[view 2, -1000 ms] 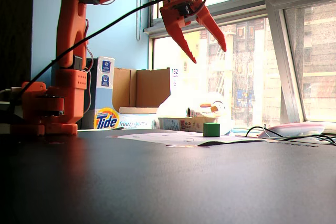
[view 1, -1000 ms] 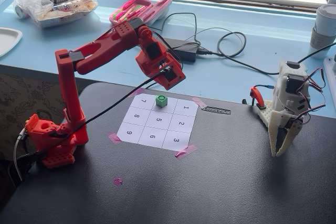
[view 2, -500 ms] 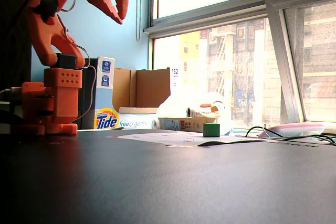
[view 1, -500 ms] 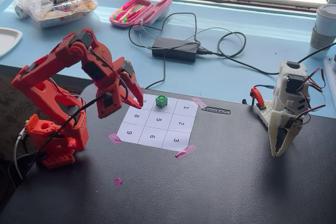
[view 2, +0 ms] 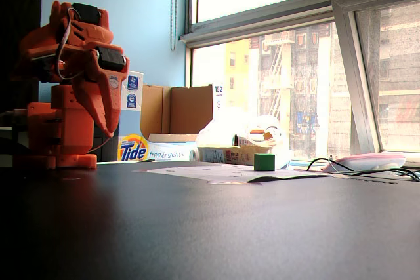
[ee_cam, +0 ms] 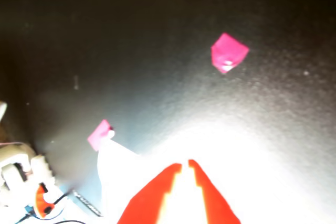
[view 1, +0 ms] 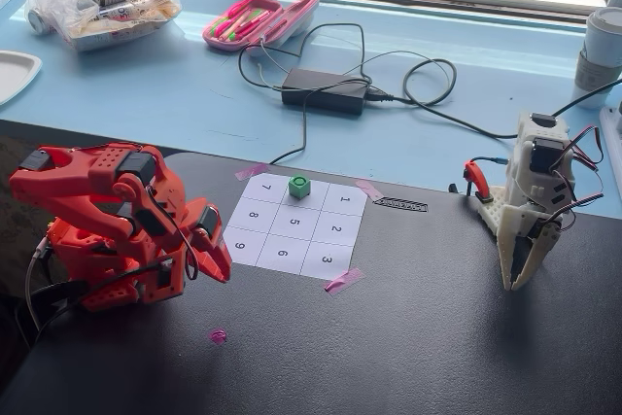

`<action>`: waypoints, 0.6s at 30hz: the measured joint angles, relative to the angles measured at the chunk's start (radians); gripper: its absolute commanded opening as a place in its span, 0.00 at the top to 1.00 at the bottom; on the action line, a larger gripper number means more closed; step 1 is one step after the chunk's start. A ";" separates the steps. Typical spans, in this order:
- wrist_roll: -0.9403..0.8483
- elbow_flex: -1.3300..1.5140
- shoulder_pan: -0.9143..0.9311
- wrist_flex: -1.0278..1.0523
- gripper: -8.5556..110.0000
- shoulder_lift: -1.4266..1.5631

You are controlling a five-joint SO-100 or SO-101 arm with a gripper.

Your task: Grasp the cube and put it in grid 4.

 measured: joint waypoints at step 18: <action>0.034 0.173 0.034 0.135 0.93 0.210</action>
